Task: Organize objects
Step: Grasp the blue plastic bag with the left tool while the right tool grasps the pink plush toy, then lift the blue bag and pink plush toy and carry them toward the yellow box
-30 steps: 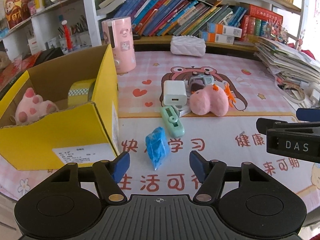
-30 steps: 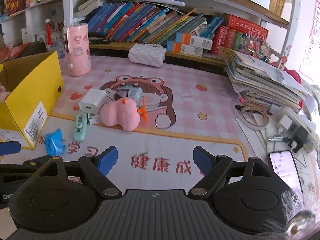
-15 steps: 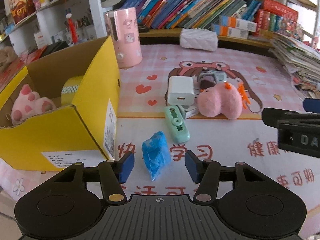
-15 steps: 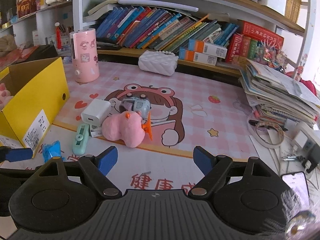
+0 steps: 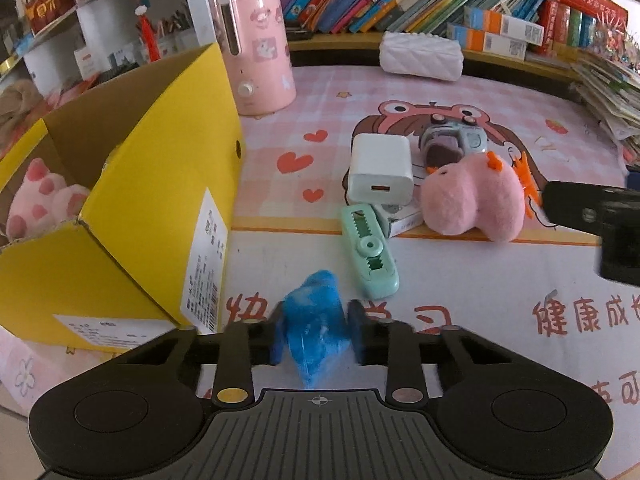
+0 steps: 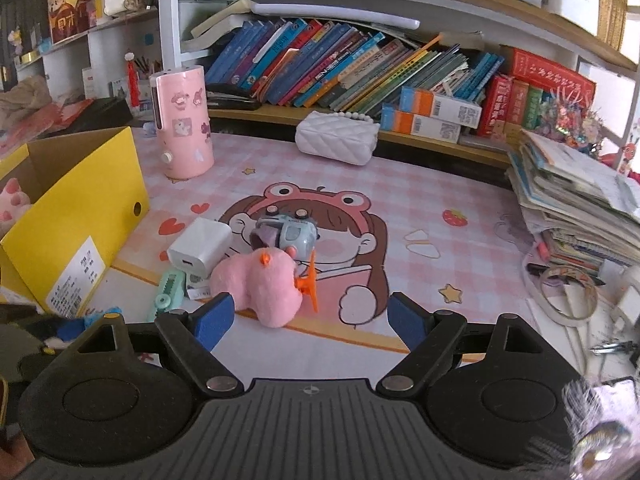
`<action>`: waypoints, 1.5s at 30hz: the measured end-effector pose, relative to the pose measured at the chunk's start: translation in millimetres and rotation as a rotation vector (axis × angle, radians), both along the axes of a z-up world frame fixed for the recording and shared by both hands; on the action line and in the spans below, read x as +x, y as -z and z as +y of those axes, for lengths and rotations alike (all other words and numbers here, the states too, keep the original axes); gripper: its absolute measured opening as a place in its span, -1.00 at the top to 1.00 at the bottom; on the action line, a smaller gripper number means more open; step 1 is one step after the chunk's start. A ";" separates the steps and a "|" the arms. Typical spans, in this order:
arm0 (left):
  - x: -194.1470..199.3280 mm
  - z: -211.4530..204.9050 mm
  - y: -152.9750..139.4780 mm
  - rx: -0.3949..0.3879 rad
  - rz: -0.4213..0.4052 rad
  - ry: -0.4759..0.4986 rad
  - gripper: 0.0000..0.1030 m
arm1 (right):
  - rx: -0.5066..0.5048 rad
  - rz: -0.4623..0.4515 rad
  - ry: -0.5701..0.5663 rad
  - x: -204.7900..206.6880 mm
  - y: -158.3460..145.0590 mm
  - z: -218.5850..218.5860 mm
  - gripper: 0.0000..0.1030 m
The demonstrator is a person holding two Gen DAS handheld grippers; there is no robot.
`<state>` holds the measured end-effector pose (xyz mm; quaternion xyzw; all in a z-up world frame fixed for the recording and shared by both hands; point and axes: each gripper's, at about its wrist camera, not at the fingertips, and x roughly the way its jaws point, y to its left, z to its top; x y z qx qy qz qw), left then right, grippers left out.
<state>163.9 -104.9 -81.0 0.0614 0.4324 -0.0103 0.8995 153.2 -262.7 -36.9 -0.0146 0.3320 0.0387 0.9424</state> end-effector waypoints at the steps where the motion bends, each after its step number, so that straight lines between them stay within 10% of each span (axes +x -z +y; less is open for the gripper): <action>1: -0.1 0.8 -0.3 -0.008 0.000 0.001 0.55 | 0.004 0.003 -0.003 3.9 1.3 -0.1 -0.65; 14: -23.4 10.4 -29.8 -0.086 -0.075 0.061 0.56 | 0.014 0.121 -0.113 68.4 36.6 23.6 -0.88; 22: -30.0 13.4 -39.0 -0.096 -0.088 0.094 0.56 | -0.012 0.177 -0.099 86.8 57.4 30.5 -0.66; 45: -57.6 51.2 -59.8 -0.210 -0.156 0.167 0.56 | 0.031 0.074 0.122 -22.6 -12.3 29.3 -0.61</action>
